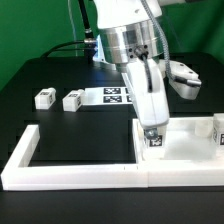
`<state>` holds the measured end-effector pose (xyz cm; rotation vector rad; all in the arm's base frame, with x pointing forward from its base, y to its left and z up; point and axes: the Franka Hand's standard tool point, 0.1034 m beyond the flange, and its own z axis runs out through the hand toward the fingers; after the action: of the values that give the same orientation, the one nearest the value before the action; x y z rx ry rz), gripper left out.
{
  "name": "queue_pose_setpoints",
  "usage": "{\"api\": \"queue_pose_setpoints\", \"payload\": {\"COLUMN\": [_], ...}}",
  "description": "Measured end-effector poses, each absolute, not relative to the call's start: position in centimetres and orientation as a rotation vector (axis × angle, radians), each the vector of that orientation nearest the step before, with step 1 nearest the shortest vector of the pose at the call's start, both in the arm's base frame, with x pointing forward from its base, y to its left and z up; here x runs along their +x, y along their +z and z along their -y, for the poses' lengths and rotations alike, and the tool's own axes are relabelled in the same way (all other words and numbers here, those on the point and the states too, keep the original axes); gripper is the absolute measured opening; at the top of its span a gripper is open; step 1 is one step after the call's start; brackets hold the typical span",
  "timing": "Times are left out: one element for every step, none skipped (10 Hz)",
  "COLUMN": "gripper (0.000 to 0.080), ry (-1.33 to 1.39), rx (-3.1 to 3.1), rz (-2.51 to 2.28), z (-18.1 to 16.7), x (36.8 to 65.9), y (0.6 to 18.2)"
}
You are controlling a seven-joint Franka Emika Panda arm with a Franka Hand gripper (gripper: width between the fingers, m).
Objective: Assemble square table
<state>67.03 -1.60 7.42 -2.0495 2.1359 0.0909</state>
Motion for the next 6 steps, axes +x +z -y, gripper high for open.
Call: {"api": "queue_pose_setpoints", "payload": {"gripper": [0.03,0.03,0.0474,0.0474,0.0608,0.0637], "ry": [0.09,0.077,0.033,0.017,0.015,0.008], "rx": [-2.054,-2.13,-2.357,-2.526,-2.591,-2.622], "rz": [-2.132,-2.058,-1.828,-1.592,-1.487,-1.432], "z": [1.58,1.52,1.18,1.04,1.18,1.19], "x": [67.02,67.03,66.98,66.86,66.74,66.77], "y": [7.41,7.34,7.18,6.85,6.67,6.7]}}
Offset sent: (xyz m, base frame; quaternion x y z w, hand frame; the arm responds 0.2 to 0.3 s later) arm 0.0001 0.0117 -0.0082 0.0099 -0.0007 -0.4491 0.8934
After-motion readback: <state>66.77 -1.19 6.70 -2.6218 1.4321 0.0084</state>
